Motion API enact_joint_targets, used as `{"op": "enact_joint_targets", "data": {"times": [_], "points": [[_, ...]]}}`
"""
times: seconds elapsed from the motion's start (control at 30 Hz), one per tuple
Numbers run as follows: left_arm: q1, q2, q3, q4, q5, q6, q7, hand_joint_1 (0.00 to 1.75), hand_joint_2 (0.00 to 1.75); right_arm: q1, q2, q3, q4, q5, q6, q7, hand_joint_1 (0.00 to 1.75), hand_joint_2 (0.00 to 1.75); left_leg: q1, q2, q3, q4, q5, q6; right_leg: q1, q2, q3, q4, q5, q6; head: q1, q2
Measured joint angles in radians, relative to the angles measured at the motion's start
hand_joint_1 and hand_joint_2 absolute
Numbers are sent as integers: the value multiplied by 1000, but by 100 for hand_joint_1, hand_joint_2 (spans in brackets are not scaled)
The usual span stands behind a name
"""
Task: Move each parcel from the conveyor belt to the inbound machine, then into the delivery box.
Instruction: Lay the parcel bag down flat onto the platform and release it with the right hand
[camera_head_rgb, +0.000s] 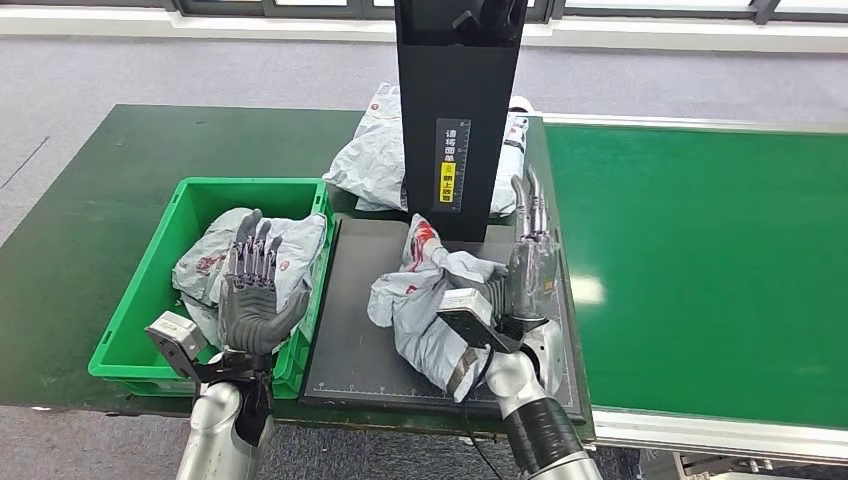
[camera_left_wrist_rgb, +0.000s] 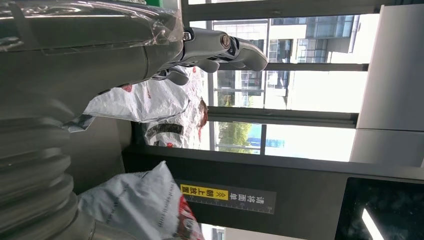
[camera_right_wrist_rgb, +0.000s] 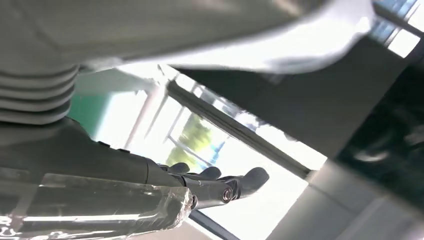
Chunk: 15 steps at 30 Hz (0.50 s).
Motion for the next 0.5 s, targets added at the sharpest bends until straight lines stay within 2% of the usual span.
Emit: {"op": "enact_joint_targets", "data": {"times": [0.1, 0.37, 0.5], "points": [[0, 0, 0, 0, -1, 0, 0, 0, 175, 0, -6, 1, -1, -46, 12, -1, 0, 175, 0, 0, 0, 0, 0, 0, 0, 0, 0, 0, 0, 0, 0, 0], [0, 0, 0, 0, -7, 4, 0, 0, 175, 9, -29, 30, -35, -186, 43, -1, 0, 175, 0, 0, 0, 0, 0, 0, 0, 0, 0, 0, 0, 0, 0, 0], [0, 0, 0, 0, -10, 6, 0, 0, 175, 12, -45, 50, -55, -206, 45, -1, 0, 175, 0, 0, 0, 0, 0, 0, 0, 0, 0, 0, 0, 0, 0, 0]]}}
